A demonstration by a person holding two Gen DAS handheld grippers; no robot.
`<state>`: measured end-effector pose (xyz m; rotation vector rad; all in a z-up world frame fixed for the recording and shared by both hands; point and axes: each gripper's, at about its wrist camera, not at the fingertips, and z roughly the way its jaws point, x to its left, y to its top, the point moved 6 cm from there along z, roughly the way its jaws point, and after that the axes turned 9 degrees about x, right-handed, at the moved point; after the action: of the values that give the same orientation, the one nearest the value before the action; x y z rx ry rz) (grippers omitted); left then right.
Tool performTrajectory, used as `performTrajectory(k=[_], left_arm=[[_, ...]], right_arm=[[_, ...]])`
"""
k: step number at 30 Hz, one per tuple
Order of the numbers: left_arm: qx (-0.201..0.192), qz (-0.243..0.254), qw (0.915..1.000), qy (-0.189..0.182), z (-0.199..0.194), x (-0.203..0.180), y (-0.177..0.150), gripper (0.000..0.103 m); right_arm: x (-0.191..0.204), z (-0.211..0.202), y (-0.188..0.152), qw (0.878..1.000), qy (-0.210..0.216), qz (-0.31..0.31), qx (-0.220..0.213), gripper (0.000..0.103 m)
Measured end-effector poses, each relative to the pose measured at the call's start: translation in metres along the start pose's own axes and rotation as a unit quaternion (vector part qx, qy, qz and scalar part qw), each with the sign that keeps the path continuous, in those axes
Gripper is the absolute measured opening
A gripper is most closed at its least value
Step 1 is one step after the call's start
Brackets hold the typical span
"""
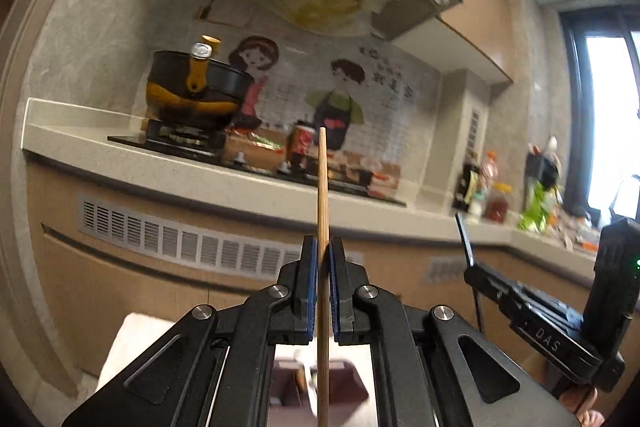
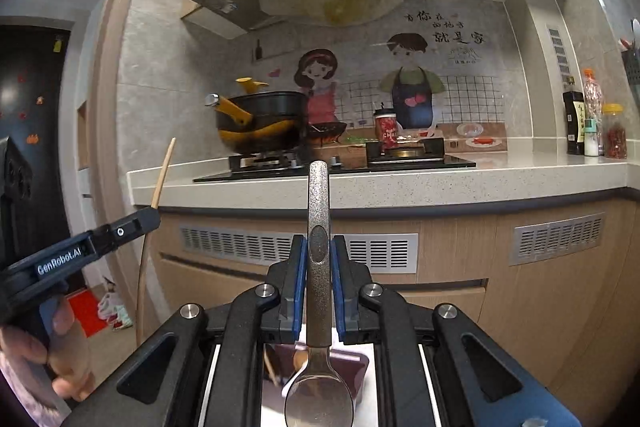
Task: Organize utensils
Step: 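Lift the chopstick with the left tool while the right tool carries the black spoon over the caddy, then open the left tool over the caddy while the right tool releases the black spoon into it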
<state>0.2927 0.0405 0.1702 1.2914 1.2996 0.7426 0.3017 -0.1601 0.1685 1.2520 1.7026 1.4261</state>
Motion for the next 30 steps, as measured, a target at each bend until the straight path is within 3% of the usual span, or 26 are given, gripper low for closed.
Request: performTrajectory(k=[2, 15, 20, 30], left_arm=[[-0.020, -0.001, 0.9997, 0.016, 0.014, 0.010, -0.003, 0.006], [0.032, -0.036, 0.9987, 0.017, 0.107, 0.044, -0.047, 0.006], [0.044, -0.038, 0.9981, 0.022, 0.127, 0.052, -0.063, 0.006], [0.058, -0.031, 0.9973, 0.033, 0.148, 0.063, -0.095, 0.008]], right_arm=[[-0.003, 0.017, -0.001, 1.000, -0.008, -0.001, 0.003, 0.010], [-0.018, 0.114, -0.038, 0.998, -0.001, 0.011, 0.055, 0.010], [-0.026, 0.143, -0.057, 0.997, 0.016, 0.028, 0.064, 0.010], [-0.030, 0.169, -0.089, 0.998, 0.000, 0.014, 0.057, 0.011]])
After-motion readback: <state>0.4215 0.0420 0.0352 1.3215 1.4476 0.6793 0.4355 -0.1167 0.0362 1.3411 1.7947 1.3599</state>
